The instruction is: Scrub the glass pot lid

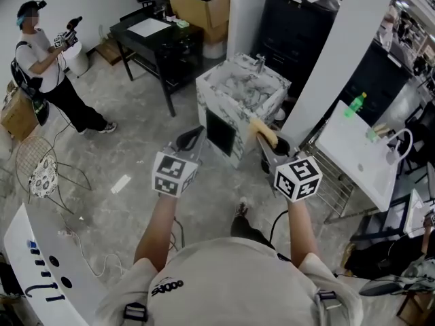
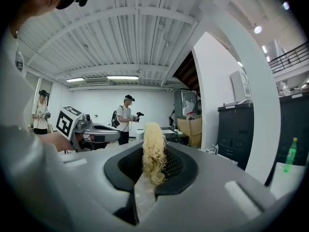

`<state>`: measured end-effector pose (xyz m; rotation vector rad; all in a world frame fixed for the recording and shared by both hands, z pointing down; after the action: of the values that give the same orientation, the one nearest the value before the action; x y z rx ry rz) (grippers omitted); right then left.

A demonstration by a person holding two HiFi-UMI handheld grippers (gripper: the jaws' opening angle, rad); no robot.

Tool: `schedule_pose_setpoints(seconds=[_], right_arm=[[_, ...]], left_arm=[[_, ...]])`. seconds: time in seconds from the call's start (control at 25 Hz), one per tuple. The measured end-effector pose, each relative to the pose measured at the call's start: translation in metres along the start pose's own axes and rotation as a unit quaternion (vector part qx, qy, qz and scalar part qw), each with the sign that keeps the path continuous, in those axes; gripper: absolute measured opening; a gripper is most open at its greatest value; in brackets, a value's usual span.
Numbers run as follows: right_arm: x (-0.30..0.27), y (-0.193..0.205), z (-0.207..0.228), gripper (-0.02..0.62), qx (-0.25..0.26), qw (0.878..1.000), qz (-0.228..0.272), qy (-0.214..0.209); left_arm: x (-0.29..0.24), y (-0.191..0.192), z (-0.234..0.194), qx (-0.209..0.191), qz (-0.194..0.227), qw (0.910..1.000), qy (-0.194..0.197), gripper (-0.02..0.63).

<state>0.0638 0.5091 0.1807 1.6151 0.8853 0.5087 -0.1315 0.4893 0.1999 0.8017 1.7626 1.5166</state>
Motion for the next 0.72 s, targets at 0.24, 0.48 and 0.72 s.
schedule_pose_setpoints(seconds=[0.24, 0.48, 0.72], right_arm=[[-0.045, 0.010, 0.072, 0.043, -0.006, 1.000, 0.005, -0.007], [-0.086, 0.018, 0.145, 0.043, -0.006, 1.000, 0.003, -0.010], [-0.119, 0.018, 0.195, 0.043, -0.004, 1.000, -0.001, -0.017]], left_arm=[[-0.076, -0.016, -0.024, -0.001, 0.002, 1.0000, -0.009, 0.009], [-0.154, -0.031, -0.044, 0.000, 0.003, 0.9999, -0.016, 0.009], [-0.211, -0.046, -0.059, 0.002, 0.001, 0.9999, -0.016, 0.009]])
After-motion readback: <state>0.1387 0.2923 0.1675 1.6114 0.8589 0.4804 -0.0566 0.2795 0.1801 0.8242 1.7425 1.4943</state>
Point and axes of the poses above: the fingertips, and each gripper's own axes: x backward along the fingers, z to its right, y out of its underside, the point moved 4 cm from there along x, backward along the fingers, and after that the axes turned 14 degrees about x, right-handed, at the moved point
